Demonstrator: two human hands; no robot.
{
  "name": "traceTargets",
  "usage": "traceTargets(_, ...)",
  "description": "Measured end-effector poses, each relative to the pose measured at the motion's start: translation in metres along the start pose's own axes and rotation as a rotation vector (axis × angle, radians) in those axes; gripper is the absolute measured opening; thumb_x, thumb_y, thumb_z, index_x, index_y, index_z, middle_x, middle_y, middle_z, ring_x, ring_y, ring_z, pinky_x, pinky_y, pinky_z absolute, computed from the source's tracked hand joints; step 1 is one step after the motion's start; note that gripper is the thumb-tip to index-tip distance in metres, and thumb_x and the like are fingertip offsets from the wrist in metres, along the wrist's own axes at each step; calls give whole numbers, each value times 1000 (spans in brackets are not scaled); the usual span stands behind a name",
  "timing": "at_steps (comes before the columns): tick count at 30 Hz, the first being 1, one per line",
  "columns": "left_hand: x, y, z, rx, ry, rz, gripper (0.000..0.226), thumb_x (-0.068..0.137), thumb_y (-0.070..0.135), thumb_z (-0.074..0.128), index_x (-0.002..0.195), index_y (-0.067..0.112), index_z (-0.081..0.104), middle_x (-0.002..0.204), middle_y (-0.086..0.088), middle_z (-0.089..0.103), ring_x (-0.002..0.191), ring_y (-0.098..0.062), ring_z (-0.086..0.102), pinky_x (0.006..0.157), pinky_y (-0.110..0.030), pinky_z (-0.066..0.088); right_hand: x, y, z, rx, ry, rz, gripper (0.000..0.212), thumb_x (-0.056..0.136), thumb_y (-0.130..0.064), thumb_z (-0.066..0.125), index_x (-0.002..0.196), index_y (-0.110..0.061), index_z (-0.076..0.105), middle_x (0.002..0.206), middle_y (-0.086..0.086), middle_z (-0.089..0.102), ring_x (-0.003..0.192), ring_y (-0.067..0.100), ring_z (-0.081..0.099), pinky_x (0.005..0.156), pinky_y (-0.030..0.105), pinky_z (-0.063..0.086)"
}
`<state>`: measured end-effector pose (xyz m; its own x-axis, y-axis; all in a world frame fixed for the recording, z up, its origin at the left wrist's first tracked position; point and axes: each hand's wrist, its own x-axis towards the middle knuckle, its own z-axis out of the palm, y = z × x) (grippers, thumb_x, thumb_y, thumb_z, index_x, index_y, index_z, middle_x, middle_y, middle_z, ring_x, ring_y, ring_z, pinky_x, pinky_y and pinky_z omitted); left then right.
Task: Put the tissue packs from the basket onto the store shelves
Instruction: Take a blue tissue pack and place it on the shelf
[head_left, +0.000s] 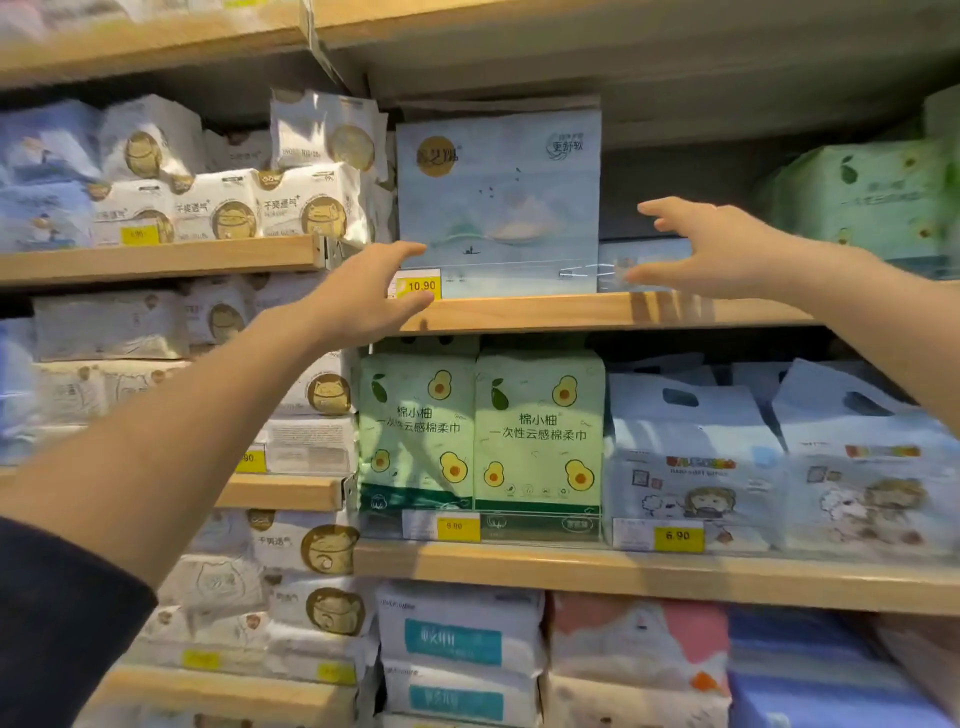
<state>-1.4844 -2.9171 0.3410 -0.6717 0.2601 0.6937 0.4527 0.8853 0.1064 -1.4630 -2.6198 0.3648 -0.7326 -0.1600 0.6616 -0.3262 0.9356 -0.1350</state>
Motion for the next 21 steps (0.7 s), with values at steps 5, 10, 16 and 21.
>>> traceTargets(5, -46, 6, -18, -46, -30, 2, 60, 91, 34, 53, 144, 16, 30, 148, -8, 35, 133, -27, 37, 108, -42, 33, -52, -18, -17, 7, 1, 34, 72, 84, -38, 59, 144, -22, 22, 148, 8, 35, 135, 29, 32, 107, 42, 29)
traceTargets(10, -100, 18, -29, -93, -73, 25, 59, 91, 31, 53, 143, 15, 31, 148, -9, 37, 133, -26, 37, 108, -40, 33, -111, -38, -22, 32, -38, 92, 73, 83, -40, 60, 144, -26, 22, 146, 7, 37, 131, 31, 37, 105, 43, 32)
traceTargets(16, -167, 36, -32, -170, -151, -11, 63, 88, 37, 56, 143, 18, 30, 145, -10, 38, 131, -28, 39, 109, -44, 35, -186, -54, -32, 72, -87, 95, 76, 81, -38, 64, 144, -22, 23, 147, 8, 37, 133, 25, 36, 107, 40, 31)
traceTargets(21, -210, 62, -29, -135, -229, -29, 67, 89, 36, 54, 145, 12, 25, 150, -11, 32, 135, -29, 35, 110, -42, 32, -241, -58, -32, 51, -135, 112, 77, 80, -37, 65, 143, -22, 25, 147, 8, 38, 134, 25, 35, 107, 36, 29)
